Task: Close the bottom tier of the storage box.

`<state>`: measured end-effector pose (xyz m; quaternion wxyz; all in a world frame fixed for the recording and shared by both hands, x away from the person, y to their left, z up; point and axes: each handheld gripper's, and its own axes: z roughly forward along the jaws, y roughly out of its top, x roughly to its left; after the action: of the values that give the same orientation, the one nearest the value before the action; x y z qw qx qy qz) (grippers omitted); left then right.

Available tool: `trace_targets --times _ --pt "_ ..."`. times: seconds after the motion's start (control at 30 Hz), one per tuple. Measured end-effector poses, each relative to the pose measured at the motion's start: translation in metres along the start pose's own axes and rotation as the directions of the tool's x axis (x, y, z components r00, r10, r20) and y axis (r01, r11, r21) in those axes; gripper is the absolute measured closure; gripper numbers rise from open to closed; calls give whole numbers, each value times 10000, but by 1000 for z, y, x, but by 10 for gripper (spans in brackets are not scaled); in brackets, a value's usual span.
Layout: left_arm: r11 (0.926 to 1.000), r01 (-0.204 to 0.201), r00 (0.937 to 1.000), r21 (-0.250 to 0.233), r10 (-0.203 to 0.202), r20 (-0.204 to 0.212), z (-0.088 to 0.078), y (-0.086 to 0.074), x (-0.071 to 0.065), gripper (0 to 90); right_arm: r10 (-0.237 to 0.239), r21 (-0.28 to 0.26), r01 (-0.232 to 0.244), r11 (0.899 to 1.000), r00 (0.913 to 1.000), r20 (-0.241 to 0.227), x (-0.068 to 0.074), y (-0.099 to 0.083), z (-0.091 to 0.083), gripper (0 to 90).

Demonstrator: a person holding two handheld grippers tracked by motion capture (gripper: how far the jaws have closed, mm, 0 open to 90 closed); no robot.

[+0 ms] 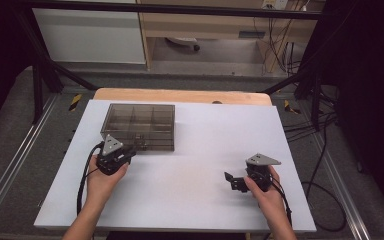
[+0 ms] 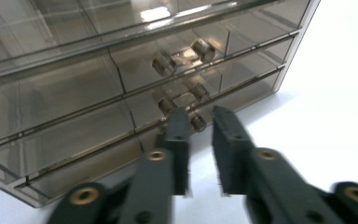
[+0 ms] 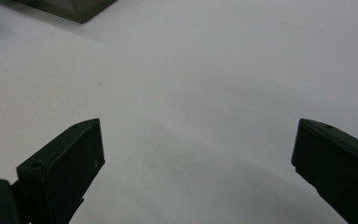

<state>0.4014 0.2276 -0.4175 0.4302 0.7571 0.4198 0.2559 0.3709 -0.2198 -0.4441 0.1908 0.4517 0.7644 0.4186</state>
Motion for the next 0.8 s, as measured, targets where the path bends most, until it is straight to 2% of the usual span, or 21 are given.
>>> trace_targets --times 0.2,0.33,0.43,0.6,0.67,0.73,0.8 --pt "9989 181 9998 -422 -182 -26 -3 4 -1 533 43 1 -43 10000 10000 14 -1 0 -3 26" --pt "9984 250 9996 -504 -258 -149 -4 6 -2 414 41 -45 -42 10000 10000 -7 -1 1 -2 26" --pt "9977 294 9995 -608 -302 -117 -5 8 -2 378 39 -12 -39 10000 10000 17 -1 0 -3 26" --pt "9973 475 9989 -552 -476 -6 -9 10 -5 192 -23 -32 24 10000 10000 33 -1 0 -3 26" --pt "9969 443 9990 -647 -444 -11 -13 12 -6 157 0 -65 1 10000 10000 19 -1 1 -3 26" --pt "9961 600 9982 -651 -593 133 -16 16 -6 120 -21 -86 21 10000 10000 32 -2 1 -3 26" --pt "9960 607 9981 -656 -598 169 -20 21 -6 111 -4 -108 4 9999 10000 24 -2 1 -3 24"
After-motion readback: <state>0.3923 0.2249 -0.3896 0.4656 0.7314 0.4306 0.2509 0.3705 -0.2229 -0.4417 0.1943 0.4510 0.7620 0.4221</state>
